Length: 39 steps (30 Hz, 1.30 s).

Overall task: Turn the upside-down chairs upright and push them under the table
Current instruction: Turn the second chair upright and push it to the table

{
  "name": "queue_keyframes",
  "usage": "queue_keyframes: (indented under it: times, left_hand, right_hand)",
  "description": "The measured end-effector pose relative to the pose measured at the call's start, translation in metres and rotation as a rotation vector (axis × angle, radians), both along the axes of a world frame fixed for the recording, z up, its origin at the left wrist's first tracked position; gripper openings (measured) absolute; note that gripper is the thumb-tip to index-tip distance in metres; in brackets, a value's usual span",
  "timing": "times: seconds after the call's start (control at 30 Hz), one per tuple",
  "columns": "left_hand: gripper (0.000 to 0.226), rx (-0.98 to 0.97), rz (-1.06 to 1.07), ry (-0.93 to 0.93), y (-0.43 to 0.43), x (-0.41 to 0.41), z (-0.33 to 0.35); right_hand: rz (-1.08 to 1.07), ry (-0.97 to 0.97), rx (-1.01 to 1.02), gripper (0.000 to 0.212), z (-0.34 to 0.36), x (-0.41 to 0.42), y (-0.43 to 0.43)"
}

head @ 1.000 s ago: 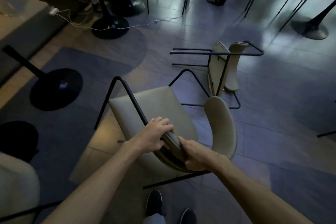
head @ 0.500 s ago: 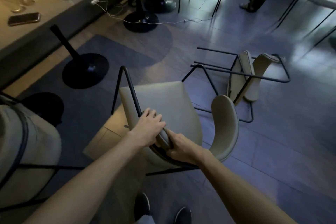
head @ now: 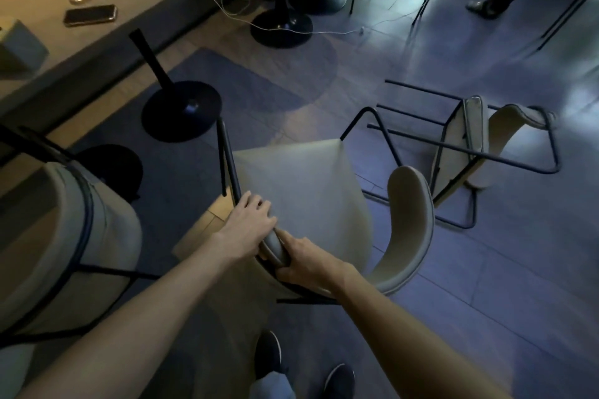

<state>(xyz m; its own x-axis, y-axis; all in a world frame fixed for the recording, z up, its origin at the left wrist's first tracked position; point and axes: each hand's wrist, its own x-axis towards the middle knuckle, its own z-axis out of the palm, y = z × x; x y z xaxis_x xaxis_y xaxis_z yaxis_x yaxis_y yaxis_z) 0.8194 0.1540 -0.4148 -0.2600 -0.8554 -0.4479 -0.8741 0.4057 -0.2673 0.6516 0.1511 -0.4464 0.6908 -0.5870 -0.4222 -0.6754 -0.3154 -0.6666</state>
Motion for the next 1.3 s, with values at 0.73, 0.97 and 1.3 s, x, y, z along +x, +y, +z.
queue_keyframes:
  times: [0.73,0.97,1.3]
  left_hand:
    - [0.027,0.146,-0.063,0.069,0.082,0.058,-0.057]
    - [0.028,0.121,0.04,0.104,0.098,0.071,-0.063]
    - [0.043,0.133,0.28,0.416,0.108,-0.018,-0.078]
  right_hand:
    - [0.186,0.149,0.023,0.038,-0.034,0.077,0.05]
    - [0.239,0.203,0.016,0.04,-0.039,0.089,0.057]
    - [0.488,0.467,-0.239,0.04,-0.036,-0.011,0.013]
